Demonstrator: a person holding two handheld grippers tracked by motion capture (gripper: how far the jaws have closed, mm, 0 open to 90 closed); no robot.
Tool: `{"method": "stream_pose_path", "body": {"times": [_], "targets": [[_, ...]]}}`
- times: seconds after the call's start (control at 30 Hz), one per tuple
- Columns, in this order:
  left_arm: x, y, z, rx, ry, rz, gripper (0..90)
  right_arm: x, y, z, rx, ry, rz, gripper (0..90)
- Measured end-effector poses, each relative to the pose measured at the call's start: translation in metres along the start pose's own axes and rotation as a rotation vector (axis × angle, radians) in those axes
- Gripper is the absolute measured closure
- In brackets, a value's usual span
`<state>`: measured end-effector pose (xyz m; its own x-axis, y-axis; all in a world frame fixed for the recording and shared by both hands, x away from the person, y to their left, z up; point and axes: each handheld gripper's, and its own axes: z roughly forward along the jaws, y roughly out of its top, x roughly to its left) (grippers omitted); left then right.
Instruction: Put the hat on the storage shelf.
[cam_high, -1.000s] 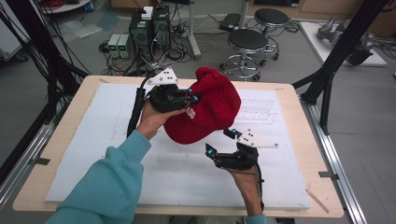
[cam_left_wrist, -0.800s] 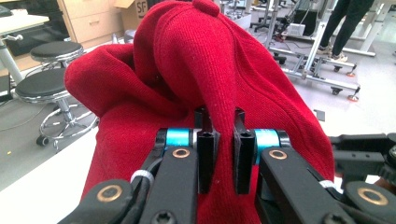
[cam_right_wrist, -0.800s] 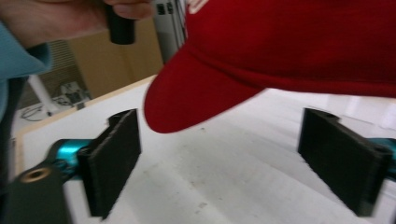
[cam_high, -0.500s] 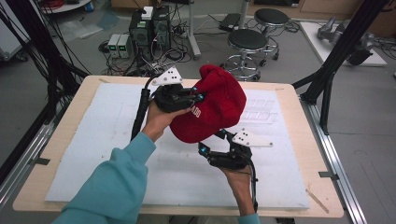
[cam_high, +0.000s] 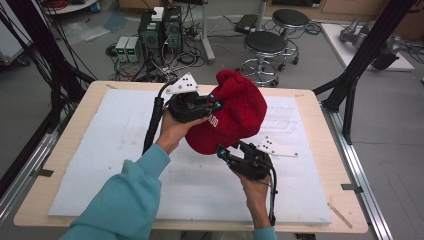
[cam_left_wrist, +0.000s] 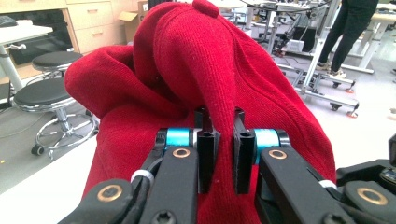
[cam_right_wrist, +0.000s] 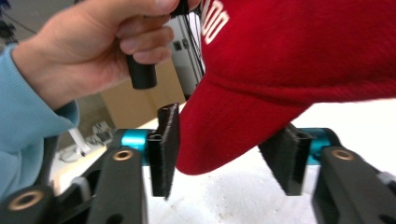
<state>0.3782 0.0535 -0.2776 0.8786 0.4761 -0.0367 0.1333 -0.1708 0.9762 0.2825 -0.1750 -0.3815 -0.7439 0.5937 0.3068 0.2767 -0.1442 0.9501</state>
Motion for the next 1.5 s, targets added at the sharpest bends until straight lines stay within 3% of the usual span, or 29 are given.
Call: {"method": "stream_pose_path", "body": {"times": [0.27,0.53,0.63,1.03,1.13,1.23,1.33,1.5], "targets": [[-0.001,-0.003,0.001,0.001,-0.006,0.000,84.1,-0.004,-0.001,-0.004,-0.021,0.000,0.024,63.8],[-0.002,-0.002,-0.001,0.000,-0.021,0.003,84.0,-0.005,-0.001,-0.005,-0.042,0.062,0.067,77.0],[-0.003,-0.002,-0.001,0.003,-0.031,0.005,83.5,-0.004,0.000,-0.006,-0.063,0.085,0.061,83.4],[-0.003,-0.003,0.000,0.032,-0.031,0.016,77.8,-0.001,0.000,-0.007,-0.045,0.101,0.038,85.1],[-0.002,-0.003,-0.001,0.041,-0.022,0.015,70.7,0.000,0.000,-0.007,-0.024,0.091,0.030,85.2],[0.000,-0.003,-0.003,0.041,-0.029,-0.004,51.2,0.000,-0.001,-0.007,0.002,0.052,0.002,85.3],[0.002,-0.004,-0.004,0.087,-0.039,-0.024,35.3,0.000,-0.001,-0.007,0.024,0.032,-0.016,85.3],[0.007,-0.004,-0.009,0.103,-0.030,-0.041,16.3,0.000,-0.001,-0.008,0.031,0.016,-0.025,85.3]]}}
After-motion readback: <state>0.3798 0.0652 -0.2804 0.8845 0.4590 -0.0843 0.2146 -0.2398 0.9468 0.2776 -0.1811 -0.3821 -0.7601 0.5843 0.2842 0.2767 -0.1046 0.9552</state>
